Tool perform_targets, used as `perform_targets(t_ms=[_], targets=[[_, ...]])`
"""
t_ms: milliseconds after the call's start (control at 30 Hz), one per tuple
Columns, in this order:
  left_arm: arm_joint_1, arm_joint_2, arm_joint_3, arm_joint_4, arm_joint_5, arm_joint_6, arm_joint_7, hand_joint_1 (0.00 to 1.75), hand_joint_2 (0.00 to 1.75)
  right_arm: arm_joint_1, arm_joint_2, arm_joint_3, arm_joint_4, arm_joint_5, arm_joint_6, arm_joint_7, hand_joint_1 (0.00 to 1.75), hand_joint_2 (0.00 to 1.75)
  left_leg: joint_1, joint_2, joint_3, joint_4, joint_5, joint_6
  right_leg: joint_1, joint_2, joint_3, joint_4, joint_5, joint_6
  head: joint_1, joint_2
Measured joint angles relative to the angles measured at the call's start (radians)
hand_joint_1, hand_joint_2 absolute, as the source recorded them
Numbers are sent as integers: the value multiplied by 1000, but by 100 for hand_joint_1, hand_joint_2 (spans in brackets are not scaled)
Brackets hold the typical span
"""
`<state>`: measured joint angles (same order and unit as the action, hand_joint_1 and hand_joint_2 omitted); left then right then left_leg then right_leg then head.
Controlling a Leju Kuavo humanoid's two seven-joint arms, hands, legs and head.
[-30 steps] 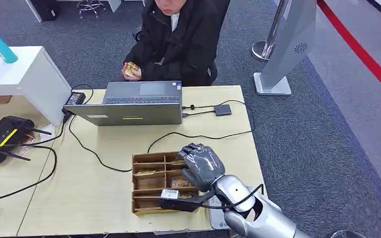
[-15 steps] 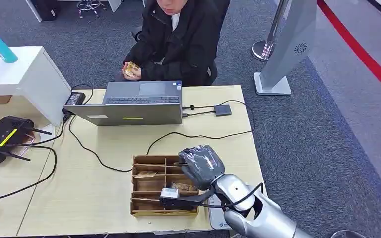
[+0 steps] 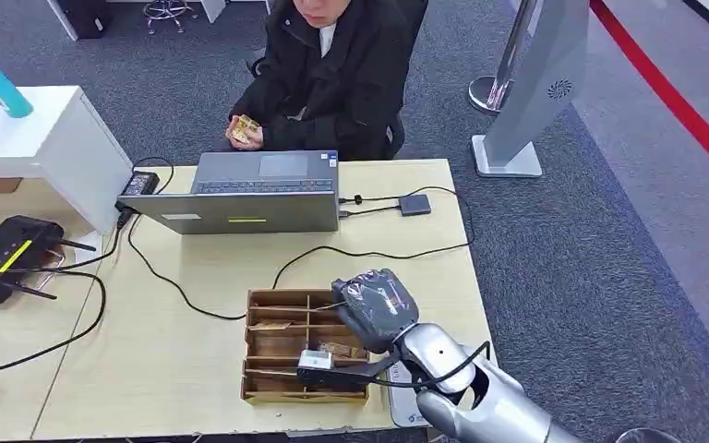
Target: Pass the card to the sensor for recognition and then transmit it.
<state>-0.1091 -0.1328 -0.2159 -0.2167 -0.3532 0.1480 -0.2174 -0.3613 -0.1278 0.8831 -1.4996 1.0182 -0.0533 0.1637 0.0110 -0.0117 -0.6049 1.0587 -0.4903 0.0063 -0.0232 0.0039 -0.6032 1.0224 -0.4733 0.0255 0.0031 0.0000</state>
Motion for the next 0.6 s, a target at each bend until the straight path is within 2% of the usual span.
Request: perform_targets(t_ms=[200, 367, 600], targets=[[0, 0, 0, 0, -9, -2, 0, 0, 0, -2, 0, -30, -90, 38, -130, -27, 175, 175, 0, 0, 0, 0, 0, 0, 0, 0, 0, 0, 0, 0, 0, 0], [1, -1, 0, 0, -10, 5, -7, 0, 0, 8, -1, -117, -232, 46, -282, -81, 175, 175, 0, 0, 0, 0, 0, 0, 0, 0, 0, 0, 0, 0, 0, 0], [2, -1, 0, 0, -6, 10, -15, 0, 0, 39, -6, -182, -329, 42, -335, -119, 175, 175, 0, 0, 0, 0, 0, 0, 0, 0, 0, 0, 0, 0, 0, 0]])
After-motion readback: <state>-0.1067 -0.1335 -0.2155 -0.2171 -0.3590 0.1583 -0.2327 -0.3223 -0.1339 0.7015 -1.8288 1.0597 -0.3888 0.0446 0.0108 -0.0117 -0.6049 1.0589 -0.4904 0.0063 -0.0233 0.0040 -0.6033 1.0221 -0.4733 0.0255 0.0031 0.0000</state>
